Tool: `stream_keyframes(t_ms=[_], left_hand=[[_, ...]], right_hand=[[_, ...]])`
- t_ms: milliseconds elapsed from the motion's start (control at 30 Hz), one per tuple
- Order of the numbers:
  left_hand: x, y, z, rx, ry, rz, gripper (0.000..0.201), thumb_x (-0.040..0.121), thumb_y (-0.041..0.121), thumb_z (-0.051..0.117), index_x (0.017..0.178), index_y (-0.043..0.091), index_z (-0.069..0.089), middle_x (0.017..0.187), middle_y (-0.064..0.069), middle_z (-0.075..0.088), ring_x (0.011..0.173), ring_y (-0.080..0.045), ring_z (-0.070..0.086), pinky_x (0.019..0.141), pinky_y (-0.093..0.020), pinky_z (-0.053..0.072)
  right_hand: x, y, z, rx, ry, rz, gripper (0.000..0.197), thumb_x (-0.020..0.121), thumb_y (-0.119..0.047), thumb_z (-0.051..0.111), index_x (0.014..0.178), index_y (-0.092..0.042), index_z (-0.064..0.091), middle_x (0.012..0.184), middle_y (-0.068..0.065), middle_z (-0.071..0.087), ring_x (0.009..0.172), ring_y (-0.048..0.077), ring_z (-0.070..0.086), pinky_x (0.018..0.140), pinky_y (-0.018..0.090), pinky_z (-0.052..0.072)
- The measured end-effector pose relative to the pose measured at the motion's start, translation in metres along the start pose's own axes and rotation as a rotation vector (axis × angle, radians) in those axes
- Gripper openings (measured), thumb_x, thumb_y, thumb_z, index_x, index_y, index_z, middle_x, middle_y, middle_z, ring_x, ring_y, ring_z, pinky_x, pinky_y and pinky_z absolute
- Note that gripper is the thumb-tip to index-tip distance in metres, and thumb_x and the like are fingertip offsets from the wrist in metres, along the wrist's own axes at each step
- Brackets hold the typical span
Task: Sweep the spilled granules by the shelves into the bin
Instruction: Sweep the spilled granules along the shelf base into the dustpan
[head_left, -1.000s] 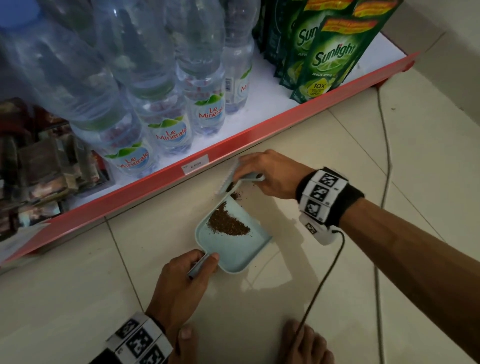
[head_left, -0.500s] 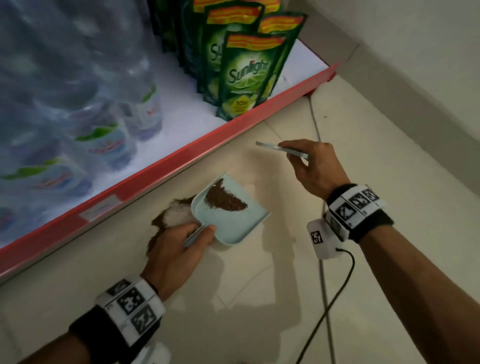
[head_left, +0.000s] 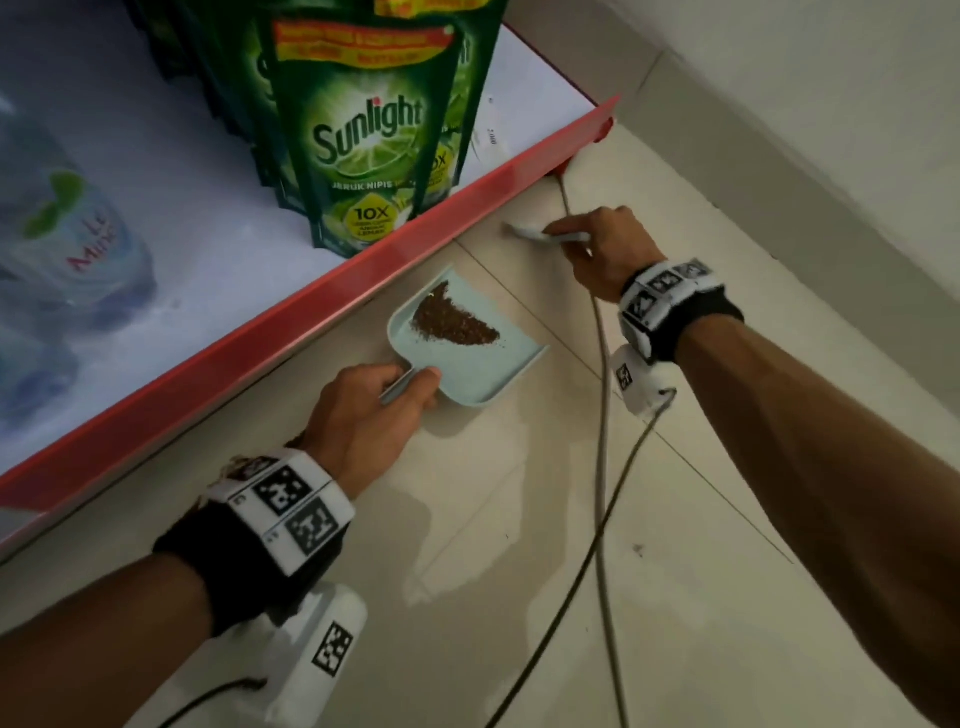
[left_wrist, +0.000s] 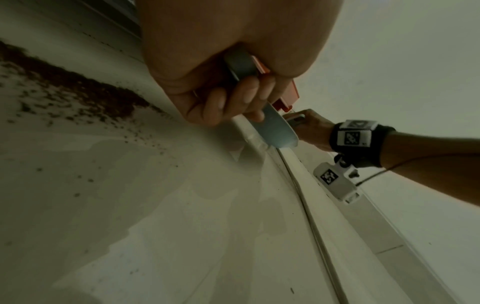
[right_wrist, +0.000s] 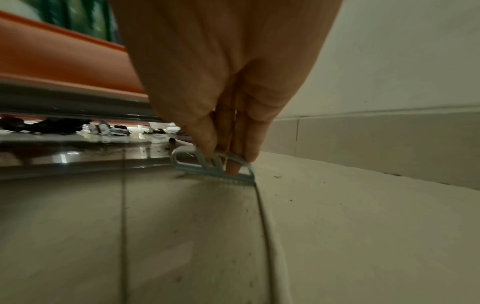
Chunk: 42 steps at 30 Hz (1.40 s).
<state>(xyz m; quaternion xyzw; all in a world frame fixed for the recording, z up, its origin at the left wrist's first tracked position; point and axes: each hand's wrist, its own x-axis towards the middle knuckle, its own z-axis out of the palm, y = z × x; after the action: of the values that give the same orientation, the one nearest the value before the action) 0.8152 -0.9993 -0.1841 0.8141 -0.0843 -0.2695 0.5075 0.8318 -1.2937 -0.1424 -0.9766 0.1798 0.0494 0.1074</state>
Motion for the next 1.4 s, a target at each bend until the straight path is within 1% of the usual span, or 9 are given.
stream_keyframes(t_ms=[167,233,367,500,767,933,1033,1267,1400], left_hand=[[-0.017,-0.008,-0.005,0.04,-0.016,0.0,0.046,0.076,0.059,0.051,0.063,0.017,0.066,0.038,0.015,0.049,0.051,-0.017,0.048,0.058,-0.029,0.041],[-0.023,-0.014,-0.006,0.053,-0.008,0.017,0.047,0.082,0.056,0.056,0.064,0.014,0.066,0.038,0.013,0.048,0.047,-0.013,0.046,0.055,-0.028,0.039],[-0.028,-0.024,-0.009,0.03,0.004,0.018,0.04,0.09,0.045,0.059,0.064,0.016,0.066,0.038,0.014,0.048,0.038,-0.002,0.041,0.05,-0.026,0.034],[-0.03,-0.027,-0.013,-0.038,0.008,-0.013,0.03,0.09,0.046,0.06,0.071,0.023,0.067,0.037,0.012,0.046,0.036,-0.002,0.038,0.048,-0.025,0.033],[-0.048,-0.022,-0.027,-0.011,0.018,-0.02,0.035,0.091,0.042,0.059,0.068,0.017,0.066,0.037,0.017,0.049,0.036,0.003,0.042,0.045,-0.015,0.032],[-0.063,-0.019,-0.033,-0.033,0.007,-0.007,0.028,0.093,0.034,0.059,0.07,0.021,0.065,0.037,0.022,0.05,0.037,0.008,0.048,0.04,-0.004,0.034],[-0.068,-0.019,-0.035,-0.057,0.013,-0.004,0.028,0.093,0.032,0.059,0.069,0.02,0.065,0.037,0.021,0.05,0.037,0.007,0.047,0.04,-0.004,0.034],[-0.075,-0.023,-0.04,-0.015,0.027,0.0,0.032,0.092,0.038,0.059,0.066,0.019,0.064,0.037,0.019,0.05,0.036,0.005,0.045,0.04,-0.011,0.035],[-0.077,-0.026,-0.041,-0.001,0.029,-0.014,0.032,0.092,0.04,0.059,0.067,0.021,0.064,0.038,0.02,0.051,0.037,0.005,0.046,0.045,-0.017,0.033]], right_hand=[[-0.07,-0.012,-0.005,0.138,0.017,-0.182,0.029,0.091,-0.006,0.06,0.115,-0.015,0.072,0.103,0.006,0.076,0.085,0.021,0.069,0.073,0.017,0.043],[-0.071,-0.014,-0.01,0.186,0.083,-0.202,0.029,0.092,-0.007,0.058,0.116,-0.013,0.072,0.104,0.007,0.076,0.08,0.02,0.07,0.072,0.023,0.051],[-0.016,-0.012,-0.02,0.125,0.246,-0.073,0.035,0.091,-0.01,0.05,0.118,-0.015,0.072,0.11,0.015,0.073,0.099,0.034,0.069,0.09,0.037,0.054],[0.023,-0.017,-0.009,0.015,0.12,0.063,0.037,0.096,-0.013,0.046,0.126,-0.021,0.067,0.121,0.016,0.067,0.109,0.037,0.062,0.095,0.037,0.05],[-0.062,-0.066,-0.002,0.115,-0.051,-0.355,0.033,0.09,-0.009,0.054,0.116,-0.016,0.073,0.103,0.006,0.076,0.084,0.024,0.071,0.077,0.034,0.058],[-0.034,-0.042,-0.021,0.031,0.135,-0.133,0.033,0.095,-0.013,0.051,0.12,-0.02,0.07,0.104,0.012,0.074,0.09,0.033,0.067,0.083,0.036,0.055],[-0.03,-0.031,-0.014,-0.036,0.087,0.015,0.033,0.095,-0.013,0.049,0.119,-0.021,0.07,0.105,0.019,0.071,0.097,0.039,0.062,0.086,0.038,0.052],[-0.104,-0.076,0.005,0.13,0.018,-0.326,0.029,0.086,-0.013,0.055,0.106,-0.02,0.075,0.085,0.003,0.077,0.067,0.026,0.067,0.07,0.029,0.053],[-0.091,-0.058,-0.005,0.075,0.222,-0.18,0.027,0.089,-0.013,0.054,0.107,-0.019,0.073,0.087,0.007,0.076,0.069,0.031,0.068,0.076,0.04,0.057]])
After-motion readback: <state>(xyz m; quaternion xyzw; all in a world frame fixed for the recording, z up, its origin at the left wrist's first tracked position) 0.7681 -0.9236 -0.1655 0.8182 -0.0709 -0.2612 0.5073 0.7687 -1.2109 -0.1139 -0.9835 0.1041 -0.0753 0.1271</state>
